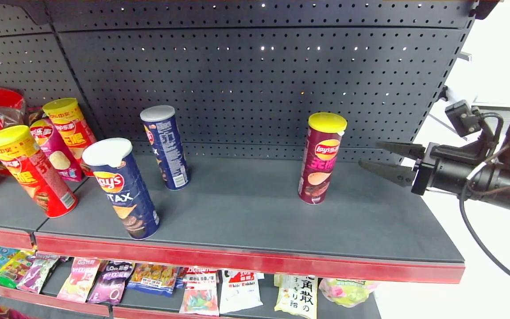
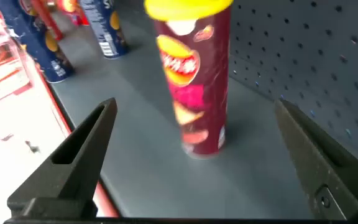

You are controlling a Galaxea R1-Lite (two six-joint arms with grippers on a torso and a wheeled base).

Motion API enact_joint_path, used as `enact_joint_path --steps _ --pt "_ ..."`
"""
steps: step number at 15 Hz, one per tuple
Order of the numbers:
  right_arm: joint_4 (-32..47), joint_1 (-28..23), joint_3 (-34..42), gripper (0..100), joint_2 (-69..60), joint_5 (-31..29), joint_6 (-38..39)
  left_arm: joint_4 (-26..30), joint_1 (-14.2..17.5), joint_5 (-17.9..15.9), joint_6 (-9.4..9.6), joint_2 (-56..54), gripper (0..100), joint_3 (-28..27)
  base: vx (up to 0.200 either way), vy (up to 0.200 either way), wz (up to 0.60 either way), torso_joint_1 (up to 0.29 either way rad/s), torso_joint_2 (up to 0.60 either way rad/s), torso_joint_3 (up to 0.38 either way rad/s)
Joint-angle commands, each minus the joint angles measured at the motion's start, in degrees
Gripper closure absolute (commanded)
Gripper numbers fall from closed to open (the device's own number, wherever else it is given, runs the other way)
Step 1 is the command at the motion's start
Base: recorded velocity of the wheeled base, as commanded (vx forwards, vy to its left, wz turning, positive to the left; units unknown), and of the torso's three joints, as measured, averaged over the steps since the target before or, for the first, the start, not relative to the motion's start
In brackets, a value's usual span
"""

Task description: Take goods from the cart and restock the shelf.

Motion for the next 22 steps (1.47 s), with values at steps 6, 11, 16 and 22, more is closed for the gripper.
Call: enact_joint_path --steps 6,11,16,22 --pt "-0.11 -1.72 -8.72 0 12.5 6.57 -6.82 -0.01 -0.05 0.1 0.56 0.11 100 -0.18 0.0 0.0 0.0 0.0 0.0 0.0" --pt "0.33 -1.28 -13.03 0 15.92 8.5 -6.47 -0.01 -0.05 0.01 0.56 0.2 100 -0.09 0.0 0.0 0.0 0.0 0.0 0.0" --pt "0.51 0.22 -15.31 0 17.33 8.59 -5.42 -0.01 -0.05 0.01 0.56 0.02 100 0.0 0.0 0.0 0.0 0.0 0.0 0.0" --pt "0.51 3.91 -17.69 0 18.38 8.5 -5.15 -0.01 -0.05 0.01 0.56 -0.07 100 0.0 0.0 0.0 0.0 0.0 0.0 0.0"
